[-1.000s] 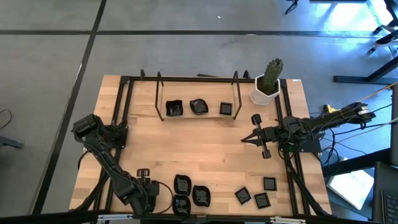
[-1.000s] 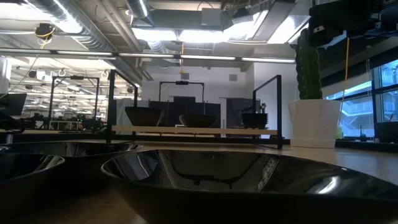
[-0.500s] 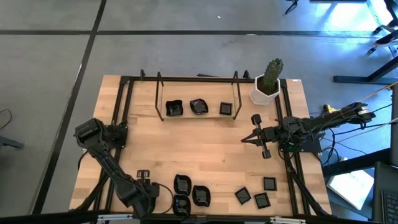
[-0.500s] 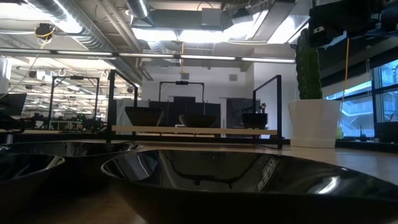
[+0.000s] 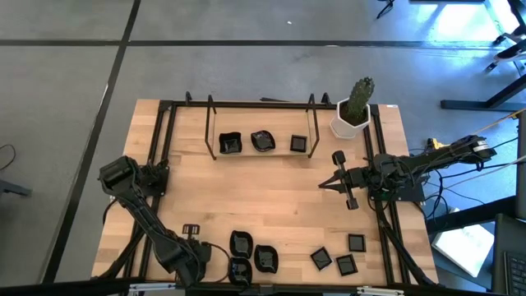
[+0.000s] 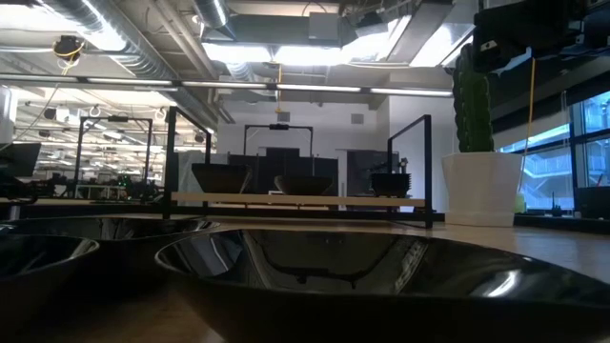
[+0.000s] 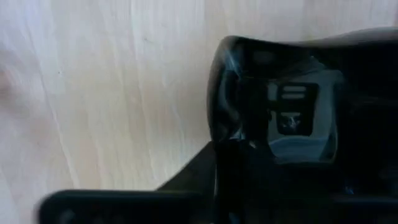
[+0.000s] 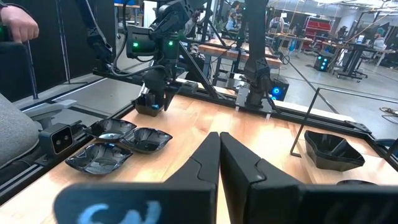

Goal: Pick & Place Mini shaped plates
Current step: Stack the black distorted square plate on top of the black distorted square plate on the shelf

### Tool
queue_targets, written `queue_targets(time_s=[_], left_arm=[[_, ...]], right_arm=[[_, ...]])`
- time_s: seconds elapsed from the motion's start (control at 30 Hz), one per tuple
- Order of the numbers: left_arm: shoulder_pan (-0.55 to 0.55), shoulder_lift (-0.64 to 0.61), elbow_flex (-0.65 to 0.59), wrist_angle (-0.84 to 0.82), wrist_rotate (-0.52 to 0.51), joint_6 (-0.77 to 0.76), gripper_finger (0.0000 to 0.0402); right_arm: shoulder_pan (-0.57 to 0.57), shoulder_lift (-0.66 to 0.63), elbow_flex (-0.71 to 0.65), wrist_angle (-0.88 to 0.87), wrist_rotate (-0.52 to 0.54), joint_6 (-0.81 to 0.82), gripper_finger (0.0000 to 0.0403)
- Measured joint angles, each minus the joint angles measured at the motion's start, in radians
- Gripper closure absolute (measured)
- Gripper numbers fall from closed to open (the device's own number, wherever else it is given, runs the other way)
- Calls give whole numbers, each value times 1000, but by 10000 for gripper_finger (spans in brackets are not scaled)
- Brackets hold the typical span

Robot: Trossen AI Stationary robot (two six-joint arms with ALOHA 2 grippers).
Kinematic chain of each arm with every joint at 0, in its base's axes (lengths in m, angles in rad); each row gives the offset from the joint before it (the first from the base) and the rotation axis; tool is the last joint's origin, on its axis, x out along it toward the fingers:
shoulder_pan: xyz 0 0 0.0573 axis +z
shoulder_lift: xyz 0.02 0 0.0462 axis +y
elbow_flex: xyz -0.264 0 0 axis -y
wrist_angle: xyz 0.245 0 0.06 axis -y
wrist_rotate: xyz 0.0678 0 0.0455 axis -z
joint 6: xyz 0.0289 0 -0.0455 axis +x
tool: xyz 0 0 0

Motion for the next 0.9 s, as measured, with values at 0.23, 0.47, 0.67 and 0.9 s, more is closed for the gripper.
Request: queue_targets(time_s=[0.23,0.47,0.67,0.9], left_arm=[[28,-42,1,-27,47,68,398],[63,-197,39,-155,-31,100,399],[154,-321,159,-299,-168,126,399],[318,-410,245,-331,-333,239,399]], right_arm=[[0,0,0,0,0,0,389],[0,0,0,0,0,-2,389],[0,0,0,0,0,-3,389],[0,0,0,0,0,-4,389]])
